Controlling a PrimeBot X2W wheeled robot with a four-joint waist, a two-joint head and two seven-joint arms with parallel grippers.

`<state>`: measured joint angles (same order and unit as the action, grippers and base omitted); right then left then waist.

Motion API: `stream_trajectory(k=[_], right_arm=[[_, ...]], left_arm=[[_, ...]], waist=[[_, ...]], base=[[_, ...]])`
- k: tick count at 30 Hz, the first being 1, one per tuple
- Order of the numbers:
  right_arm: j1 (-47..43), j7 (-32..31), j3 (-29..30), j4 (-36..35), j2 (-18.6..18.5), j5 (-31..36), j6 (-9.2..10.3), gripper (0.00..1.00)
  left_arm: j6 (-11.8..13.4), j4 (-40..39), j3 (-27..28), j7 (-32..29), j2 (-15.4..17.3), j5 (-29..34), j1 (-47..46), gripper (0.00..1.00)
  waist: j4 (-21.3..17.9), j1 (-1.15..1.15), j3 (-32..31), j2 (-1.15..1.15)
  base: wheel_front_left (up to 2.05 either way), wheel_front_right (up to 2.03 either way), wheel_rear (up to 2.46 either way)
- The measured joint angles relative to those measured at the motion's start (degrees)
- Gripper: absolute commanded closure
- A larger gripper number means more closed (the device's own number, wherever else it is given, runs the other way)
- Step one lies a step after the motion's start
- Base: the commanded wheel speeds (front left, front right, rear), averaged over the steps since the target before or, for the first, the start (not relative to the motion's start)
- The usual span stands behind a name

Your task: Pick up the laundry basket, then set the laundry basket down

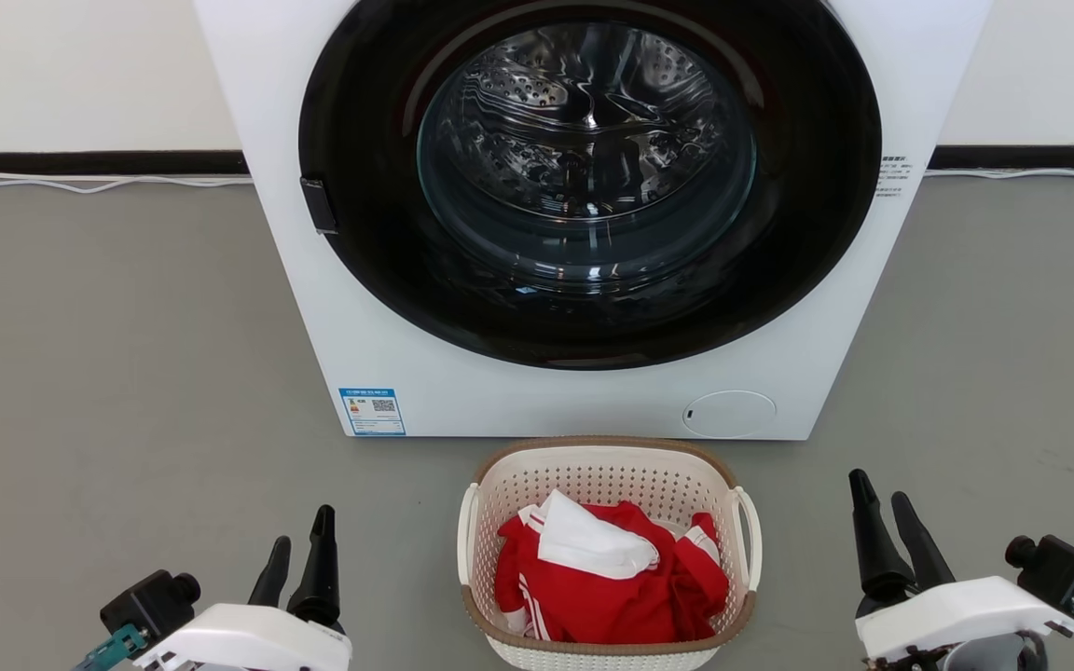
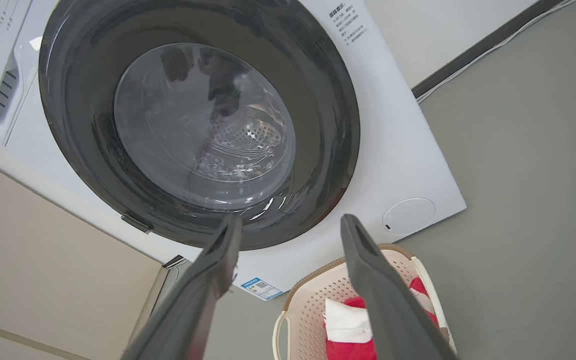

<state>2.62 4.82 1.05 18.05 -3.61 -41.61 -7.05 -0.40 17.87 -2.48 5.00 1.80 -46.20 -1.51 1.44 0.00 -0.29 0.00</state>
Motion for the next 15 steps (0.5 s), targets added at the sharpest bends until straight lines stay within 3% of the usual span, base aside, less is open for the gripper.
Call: stream_trajectory(k=[15], right_arm=[[0.2,2.4,-1.3,0.7,-0.5,10.3,-0.01,0.0]], left_arm=[[1.3,-0.1,-1.4,2.2,0.1,10.4,0.0,0.0]], waist=[[0.3,0.0,0.0,0.0]], base=[[0.0,0.0,0.0]])
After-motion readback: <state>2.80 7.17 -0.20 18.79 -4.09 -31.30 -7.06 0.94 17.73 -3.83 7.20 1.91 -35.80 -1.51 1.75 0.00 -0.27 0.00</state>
